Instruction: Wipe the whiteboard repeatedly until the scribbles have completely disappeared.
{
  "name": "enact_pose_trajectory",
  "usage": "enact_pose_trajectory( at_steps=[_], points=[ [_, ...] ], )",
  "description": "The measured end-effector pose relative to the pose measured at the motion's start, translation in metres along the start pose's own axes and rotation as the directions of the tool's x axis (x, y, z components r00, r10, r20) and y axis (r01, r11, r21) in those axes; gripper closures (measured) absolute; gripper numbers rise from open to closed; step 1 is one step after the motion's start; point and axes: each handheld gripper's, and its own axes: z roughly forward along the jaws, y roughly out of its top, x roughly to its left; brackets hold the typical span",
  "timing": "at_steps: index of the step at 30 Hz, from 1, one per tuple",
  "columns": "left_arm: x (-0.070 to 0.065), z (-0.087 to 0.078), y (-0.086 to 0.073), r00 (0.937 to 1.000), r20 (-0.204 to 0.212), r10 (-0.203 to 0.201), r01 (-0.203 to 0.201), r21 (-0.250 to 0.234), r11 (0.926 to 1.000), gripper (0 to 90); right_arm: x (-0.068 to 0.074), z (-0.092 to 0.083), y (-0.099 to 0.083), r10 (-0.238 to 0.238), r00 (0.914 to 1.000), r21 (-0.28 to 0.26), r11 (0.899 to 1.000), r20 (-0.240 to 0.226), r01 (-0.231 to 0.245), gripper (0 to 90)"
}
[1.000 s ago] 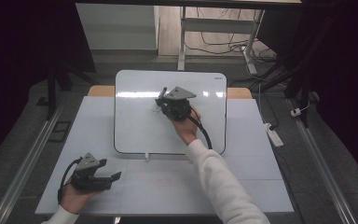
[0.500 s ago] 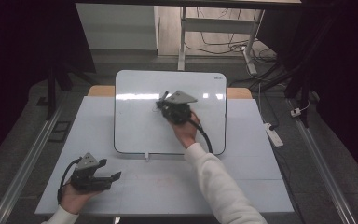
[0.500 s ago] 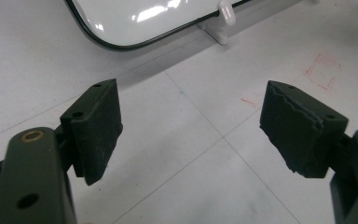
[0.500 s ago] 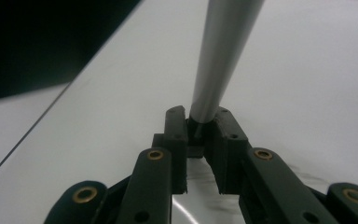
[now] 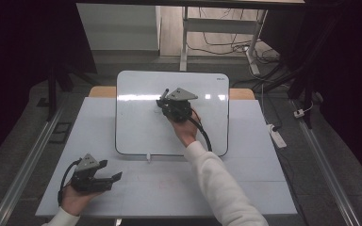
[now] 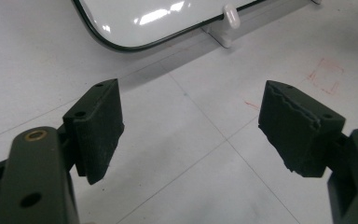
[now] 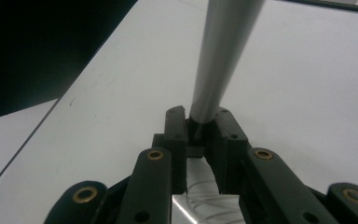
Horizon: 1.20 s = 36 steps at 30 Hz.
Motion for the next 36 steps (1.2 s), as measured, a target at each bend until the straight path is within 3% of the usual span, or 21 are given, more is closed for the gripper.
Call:
enact_pose_trajectory(
  at_steps=[2, 3, 5, 7, 9, 10, 12, 13, 15, 16, 17, 20, 21, 23, 24, 28, 31, 32, 34, 35, 36],
  points=[
    [0.000, 0.000, 0.000, 1.0000, 0.004, 0.002, -0.002, -0.001, 1.0000, 22.6, 0.010, 0.002, -0.003, -0.039, 0.9989, 0.030, 0.999, -0.027, 0.040, 77.6],
    [0.000, 0.000, 0.000, 1.0000, 0.004, 0.002, -0.002, -0.001, 1.0000, 22.6, 0.019, 0.003, -0.006, -0.082, 0.9943, 0.057, 0.995, -0.067, 0.086, 77.6],
    [0.001, 0.002, 0.000, 1.0000, 0.006, 0.001, -0.001, 0.005, 1.0000, 22.6, 0.023, 0.002, -0.008, -0.149, 0.9855, 0.071, 0.985, -0.080, 0.155, 77.6],
    [0.000, 0.002, 0.000, 1.0000, 0.008, 0.001, -0.001, 0.009, 1.0000, 22.6, 0.010, -0.002, -0.004, -0.090, 0.9959, 0.031, 0.995, -0.003, 0.091, 77.6],
    [-0.001, 0.001, 0.000, 1.0000, 0.008, 0.004, -0.004, 0.007, 1.0000, 22.6, 0.006, -0.003, -0.009, 0.012, 0.9999, 0.001, 1.000, -0.011, -0.012, 77.6],
    [-0.001, 0.001, 0.000, 1.0000, 0.009, 0.004, -0.004, 0.008, 1.0000, 22.6, 0.014, -0.002, -0.012, -0.035, 0.9990, 0.023, 0.999, -0.027, 0.035, 77.6],
    [0.000, 0.002, 0.001, 0.9999, 0.012, 0.001, -0.002, 0.010, 1.0000, 22.6, 0.030, -0.001, -0.017, -0.160, 0.9857, 0.050, 0.985, -0.053, 0.163, 77.6],
    [0.000, 0.002, 0.001, 0.9999, 0.011, 0.002, -0.002, 0.013, 0.9999, 22.6, 0.029, -0.002, -0.016, -0.159, 0.9862, 0.050, 0.986, -0.046, 0.161, 77.6],
    [-0.001, 0.002, 0.000, 0.9999, 0.011, 0.001, -0.002, 0.014, 0.9999, 22.6, 0.013, -0.007, -0.014, -0.027, 0.9996, 0.001, 1.000, 0.003, 0.027, 77.6],
    [-0.001, 0.002, 0.000, 0.9999, 0.011, 0.003, -0.003, 0.013, 0.9999, 22.6, 0.008, -0.008, -0.016, 0.017, 0.9999, -0.005, 1.000, 0.000, -0.017, 77.6],
    [-0.001, 0.001, 0.000, 0.9999, 0.012, 0.002, -0.003, 0.011, 0.9999, 22.6, 0.012, -0.009, -0.018, 0.002, 1.0000, 0.000, 1.000, -0.004, -0.002, 77.6],
    [0.000, 0.003, 0.001, 0.9999, 0.014, 0.003, -0.003, 0.014, 0.9999, 22.6, 0.030, -0.009, -0.024, -0.143, 0.9889, 0.051, 0.988, -0.040, 0.145, 77.6],
    [0.000, 0.004, 0.001, 0.9998, 0.018, 0.000, -0.001, 0.017, 0.9999, 22.6, 0.027, -0.010, -0.023, -0.133, 0.9906, 0.049, 0.990, -0.033, 0.135, 77.6],
    [0.000, 0.003, 0.000, 0.9999, 0.015, 0.003, -0.004, 0.018, 0.9998, 22.6, 0.011, -0.015, -0.021, -0.026, 0.9993, -0.002, 1.000, 0.026, 0.026, 77.7],
    [-0.001, 0.003, 0.000, 0.9999, 0.016, 0.003, -0.003, 0.016, 0.9999, 22.6, 0.008, -0.016, -0.023, 0.012, 0.9998, -0.013, 1.000, 0.017, -0.012, 77.6],
    [0.000, 0.004, 0.001, 0.9999, 0.016, 0.000, 0.000, 0.015, 0.9999, 22.6, 0.028, -0.015, -0.026, -0.152, 0.9883, 0.049, 0.987, -0.012, 0.152, 77.6],
    [0.000, 0.004, 0.000, 0.9999, 0.015, 0.002, -0.003, 0.017, 0.9999, 22.6, 0.009, -0.019, -0.021, -0.015, 0.9992, -0.002, 1.000, 0.036, 0.016, 77.7],
    [0.000, 0.003, 0.000, 0.9998, 0.017, 0.005, -0.005, 0.016, 0.9999, 22.6, 0.012, -0.018, -0.022, -0.029, 0.9991, 0.006, 1.000, 0.030, 0.029, 77.7],
    [0.000, 0.004, 0.000, 0.9999, 0.017, 0.001, -0.001, 0.016, 0.9999, 22.6, 0.026, -0.015, -0.025, -0.144, 0.9895, 0.052, 0.988, -0.010, 0.145, 77.7],
    [0.000, 0.004, 0.000, 0.9999, 0.017, 0.001, -0.001, 0.016, 0.9999, 22.6, 0.027, -0.015, -0.024, -0.158, 0.9873, 0.058, 0.986, -0.005, 0.159, 77.7],
    [0.000, 0.005, 0.001, 0.9999, 0.017, -0.002, 0.001, 0.019, 0.9998, 22.6, 0.021, -0.015, -0.022, -0.124, 0.9922, 0.045, 0.991, 0.005, 0.124, 77.7]
  ],
)
